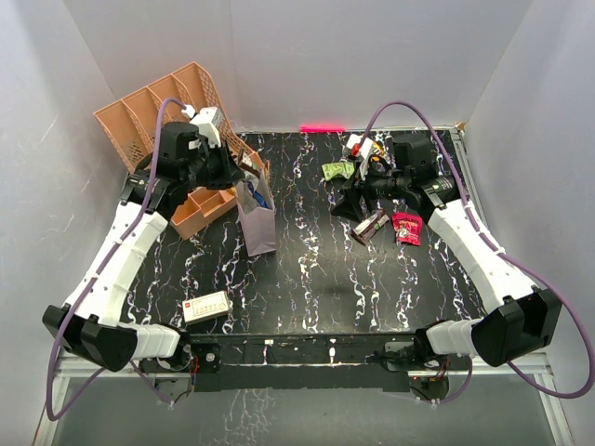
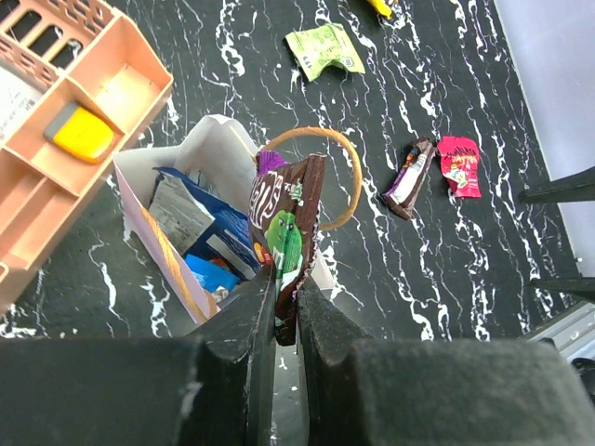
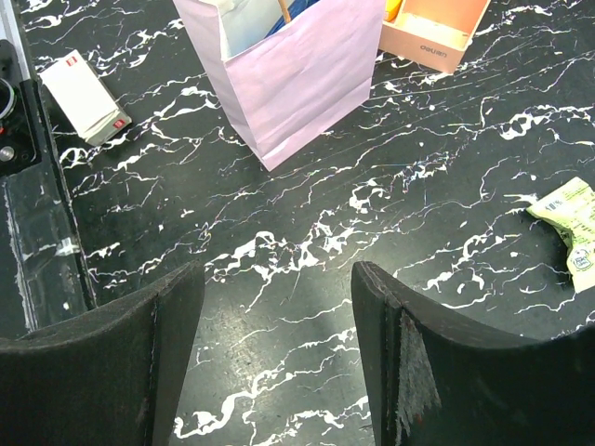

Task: Place the snacks into the paper bag
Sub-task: Place the snack in the paper bag.

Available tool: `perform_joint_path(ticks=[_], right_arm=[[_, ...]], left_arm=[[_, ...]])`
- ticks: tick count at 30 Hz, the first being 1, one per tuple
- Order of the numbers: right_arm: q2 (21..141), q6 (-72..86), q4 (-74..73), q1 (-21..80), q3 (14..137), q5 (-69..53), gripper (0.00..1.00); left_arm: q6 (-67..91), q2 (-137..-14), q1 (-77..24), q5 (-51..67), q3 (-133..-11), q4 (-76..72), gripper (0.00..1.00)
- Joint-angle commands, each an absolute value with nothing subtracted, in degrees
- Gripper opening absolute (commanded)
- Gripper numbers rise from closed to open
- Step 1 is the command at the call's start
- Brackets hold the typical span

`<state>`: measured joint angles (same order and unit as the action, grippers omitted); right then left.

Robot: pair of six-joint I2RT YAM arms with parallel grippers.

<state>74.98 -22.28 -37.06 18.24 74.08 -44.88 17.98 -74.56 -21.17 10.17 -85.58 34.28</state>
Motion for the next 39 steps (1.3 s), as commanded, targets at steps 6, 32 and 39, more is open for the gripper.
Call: perform_joint_path(ticks=[6,32,39], right_arm=[[73.67,-22.8,-34.1,17.84,74.14,-44.36,0.67],[73.21,-22.54,-33.51,17.78,73.46,-44.12,0.68],[73.5,-22.5,-33.49,17.76,73.52,-44.04,0.68]], left_arm=[[28.1,-76.51,-21.01,10.2,-83.19,33.4,0.0],[31.16,-78.8,-20.93,10.13,-82.61,29.9,0.14],[30.26,-78.65,-20.94,12.88,-81.46,29.04,0.24]])
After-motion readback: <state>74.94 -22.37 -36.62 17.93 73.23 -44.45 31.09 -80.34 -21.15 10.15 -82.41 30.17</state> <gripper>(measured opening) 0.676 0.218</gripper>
